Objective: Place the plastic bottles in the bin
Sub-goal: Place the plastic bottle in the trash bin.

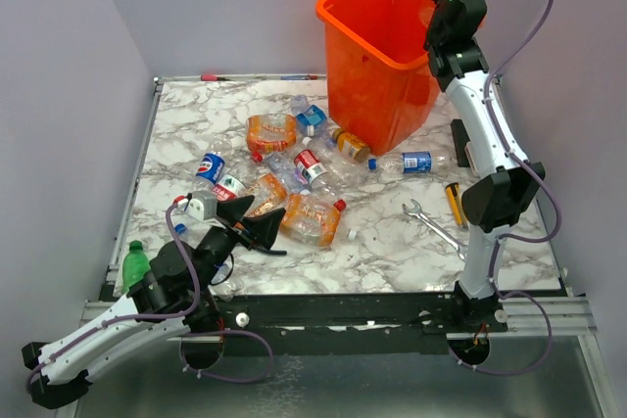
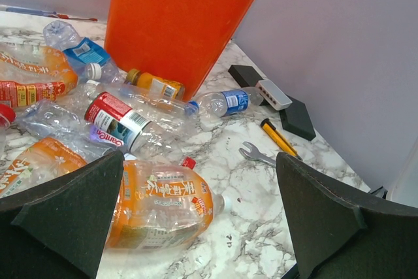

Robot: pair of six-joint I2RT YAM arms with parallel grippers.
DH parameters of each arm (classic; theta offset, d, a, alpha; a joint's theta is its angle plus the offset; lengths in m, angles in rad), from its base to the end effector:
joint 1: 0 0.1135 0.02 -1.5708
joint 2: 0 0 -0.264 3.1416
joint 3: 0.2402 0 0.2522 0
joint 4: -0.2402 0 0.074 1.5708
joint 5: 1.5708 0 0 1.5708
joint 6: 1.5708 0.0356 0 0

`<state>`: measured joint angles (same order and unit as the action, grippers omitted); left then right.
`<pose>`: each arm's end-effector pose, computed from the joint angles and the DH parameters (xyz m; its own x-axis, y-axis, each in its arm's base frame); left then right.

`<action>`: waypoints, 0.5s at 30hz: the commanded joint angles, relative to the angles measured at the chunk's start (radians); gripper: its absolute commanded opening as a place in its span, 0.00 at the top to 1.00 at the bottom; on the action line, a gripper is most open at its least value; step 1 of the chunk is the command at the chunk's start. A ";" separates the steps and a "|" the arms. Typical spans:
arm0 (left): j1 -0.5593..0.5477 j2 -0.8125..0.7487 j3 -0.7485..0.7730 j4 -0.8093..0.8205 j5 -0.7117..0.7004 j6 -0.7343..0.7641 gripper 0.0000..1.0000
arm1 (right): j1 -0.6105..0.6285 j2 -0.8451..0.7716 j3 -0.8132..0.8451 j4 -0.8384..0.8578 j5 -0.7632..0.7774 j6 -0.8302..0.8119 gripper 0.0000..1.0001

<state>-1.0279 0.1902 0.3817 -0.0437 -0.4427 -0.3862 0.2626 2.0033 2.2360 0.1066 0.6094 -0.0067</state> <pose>0.0620 -0.0733 0.2846 -0.1385 -0.4293 -0.8925 0.5426 0.7210 -0.4310 0.4423 0.0978 0.5024 0.3193 0.0802 -0.9442 0.3105 0.9325 0.1842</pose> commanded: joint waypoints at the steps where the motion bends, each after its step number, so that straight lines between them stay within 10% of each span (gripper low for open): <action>1: 0.001 0.006 0.029 -0.007 0.004 0.008 0.01 | -0.019 0.002 0.049 -0.032 0.062 -0.038 0.59; 3: 0.002 0.005 0.029 -0.008 0.004 0.006 0.01 | -0.025 -0.010 0.044 -0.053 0.030 -0.014 0.33; 8: 0.002 0.016 0.031 -0.009 0.003 0.006 0.01 | -0.024 -0.034 0.092 -0.092 -0.068 0.062 0.04; 15: 0.001 0.029 0.031 -0.011 -0.009 0.009 0.01 | 0.036 -0.202 0.044 -0.086 -0.187 0.187 0.00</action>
<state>-1.0279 0.2108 0.3851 -0.0479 -0.4431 -0.3855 0.2539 1.9659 2.3127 0.0158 0.5262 0.0814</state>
